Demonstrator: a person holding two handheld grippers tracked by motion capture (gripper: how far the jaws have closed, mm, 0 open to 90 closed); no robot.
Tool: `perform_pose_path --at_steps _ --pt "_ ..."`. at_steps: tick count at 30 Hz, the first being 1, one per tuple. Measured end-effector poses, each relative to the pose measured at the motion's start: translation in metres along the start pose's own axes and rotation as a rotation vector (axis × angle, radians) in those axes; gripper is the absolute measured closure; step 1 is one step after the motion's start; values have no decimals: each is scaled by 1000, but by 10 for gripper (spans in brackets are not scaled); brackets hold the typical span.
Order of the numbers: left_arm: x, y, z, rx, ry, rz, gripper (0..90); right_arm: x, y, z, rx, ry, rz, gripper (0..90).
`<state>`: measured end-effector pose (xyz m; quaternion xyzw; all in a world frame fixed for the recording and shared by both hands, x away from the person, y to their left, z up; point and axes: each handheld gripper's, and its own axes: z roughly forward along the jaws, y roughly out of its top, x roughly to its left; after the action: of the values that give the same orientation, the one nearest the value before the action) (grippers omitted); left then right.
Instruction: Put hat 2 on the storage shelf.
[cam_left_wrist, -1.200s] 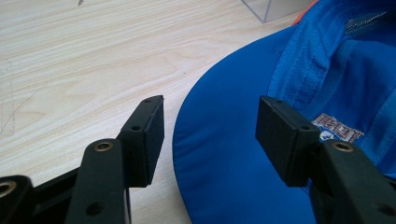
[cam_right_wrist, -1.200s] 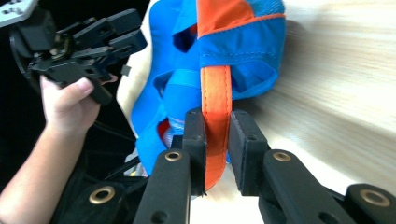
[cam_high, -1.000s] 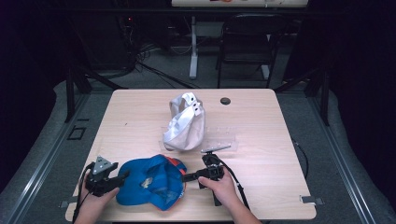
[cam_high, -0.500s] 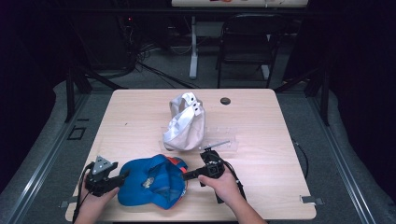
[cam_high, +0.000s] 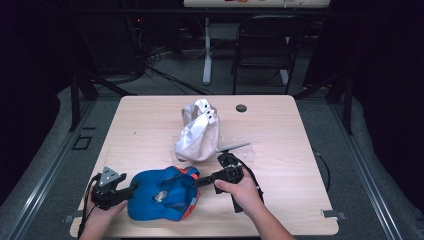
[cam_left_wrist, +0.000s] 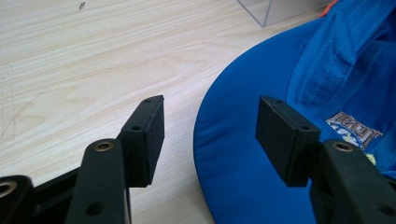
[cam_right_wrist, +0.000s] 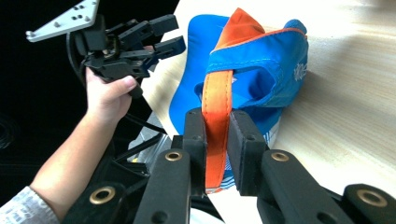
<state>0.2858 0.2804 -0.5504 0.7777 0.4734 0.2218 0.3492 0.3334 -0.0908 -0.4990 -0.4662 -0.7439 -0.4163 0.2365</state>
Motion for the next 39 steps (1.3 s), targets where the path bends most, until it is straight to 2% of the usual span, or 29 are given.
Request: perform_pose_path --at_steps 6,9,12,17,20,26,31,39 --pt "0 0 0 1 2 3 426 0 -5 -8 -29 26 3 785" --pt "0 0 0 3 4 4 426 0 -6 -16 -49 96 27 785" --pt "-1 0 1 5 4 6 426 0 -7 -24 -72 125 41 785" --pt "-2 1 0 9 6 12 426 0 -5 -38 -85 121 43 785" --pt "-2 0 1 -1 8 7 426 -2 -5 -49 -100 120 71 786" --pt "-2 1 0 7 6 12 426 -4 -3 -70 -131 191 131 786" --pt "-3 1 1 4 7 14 426 2 1 -82 -130 242 173 786" --pt "-3 1 0 5 9 17 426 17 13 -99 -151 317 190 786"
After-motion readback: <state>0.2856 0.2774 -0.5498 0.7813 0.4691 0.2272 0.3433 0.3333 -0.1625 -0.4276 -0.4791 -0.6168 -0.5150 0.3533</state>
